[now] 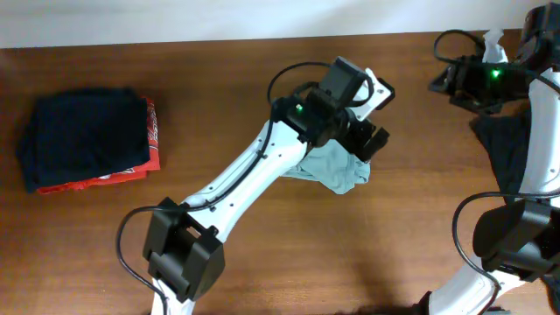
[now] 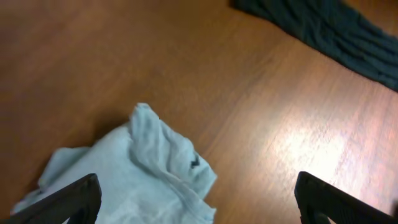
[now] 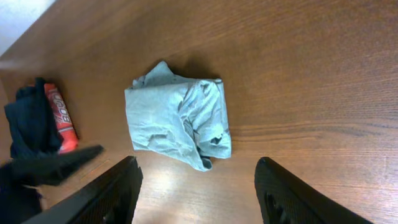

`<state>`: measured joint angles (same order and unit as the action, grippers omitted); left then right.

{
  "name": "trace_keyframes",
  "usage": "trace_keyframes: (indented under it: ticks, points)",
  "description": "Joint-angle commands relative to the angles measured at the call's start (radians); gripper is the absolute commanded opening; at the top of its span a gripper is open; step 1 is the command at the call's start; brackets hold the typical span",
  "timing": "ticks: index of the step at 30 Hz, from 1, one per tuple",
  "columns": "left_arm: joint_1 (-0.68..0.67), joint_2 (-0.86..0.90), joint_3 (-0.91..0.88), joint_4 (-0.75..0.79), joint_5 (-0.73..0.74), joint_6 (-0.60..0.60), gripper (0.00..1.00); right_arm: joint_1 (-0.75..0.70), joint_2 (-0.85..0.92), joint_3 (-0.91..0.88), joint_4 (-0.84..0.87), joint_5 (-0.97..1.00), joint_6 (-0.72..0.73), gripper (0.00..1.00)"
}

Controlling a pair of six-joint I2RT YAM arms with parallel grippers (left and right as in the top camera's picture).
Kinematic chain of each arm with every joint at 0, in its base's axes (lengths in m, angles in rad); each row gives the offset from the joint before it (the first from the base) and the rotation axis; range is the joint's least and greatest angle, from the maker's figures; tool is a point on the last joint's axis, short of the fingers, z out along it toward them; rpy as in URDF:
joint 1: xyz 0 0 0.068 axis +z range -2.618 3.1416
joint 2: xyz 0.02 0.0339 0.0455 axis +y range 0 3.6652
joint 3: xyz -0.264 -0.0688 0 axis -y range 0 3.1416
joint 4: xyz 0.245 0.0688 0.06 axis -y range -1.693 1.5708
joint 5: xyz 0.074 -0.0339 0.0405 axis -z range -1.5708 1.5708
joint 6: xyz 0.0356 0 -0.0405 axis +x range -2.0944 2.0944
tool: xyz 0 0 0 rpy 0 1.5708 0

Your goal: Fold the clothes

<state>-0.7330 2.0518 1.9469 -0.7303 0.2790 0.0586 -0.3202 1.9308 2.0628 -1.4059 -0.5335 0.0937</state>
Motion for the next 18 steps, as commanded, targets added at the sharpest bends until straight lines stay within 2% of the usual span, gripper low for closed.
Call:
trace_keyframes:
  ticks: [1, 5, 9, 17, 18]
  points:
    - [0.088, -0.012, 0.111, -0.043, -0.011, -0.065, 0.99, 0.002, -0.014, 0.014, -0.016, -0.005, -0.039, 0.64]
    - [0.199, -0.021, 0.184, -0.141, -0.011, -0.093, 0.99, 0.04, -0.006, -0.019, -0.069, 0.037, -0.116, 0.65]
    - [0.269, -0.021, 0.188, -0.219, -0.011, -0.093, 0.99, 0.11, -0.004, -0.1, -0.066, 0.14, -0.116, 0.66]
    - [0.328, -0.021, 0.188, -0.278, -0.015, -0.092, 0.99, 0.291, -0.004, -0.354, 0.158, 0.173, -0.112, 0.65]
    - [0.33, -0.021, 0.188, -0.282, -0.021, -0.092, 0.99, 0.318, -0.004, -0.399, 0.208, 0.183, -0.104, 0.62]
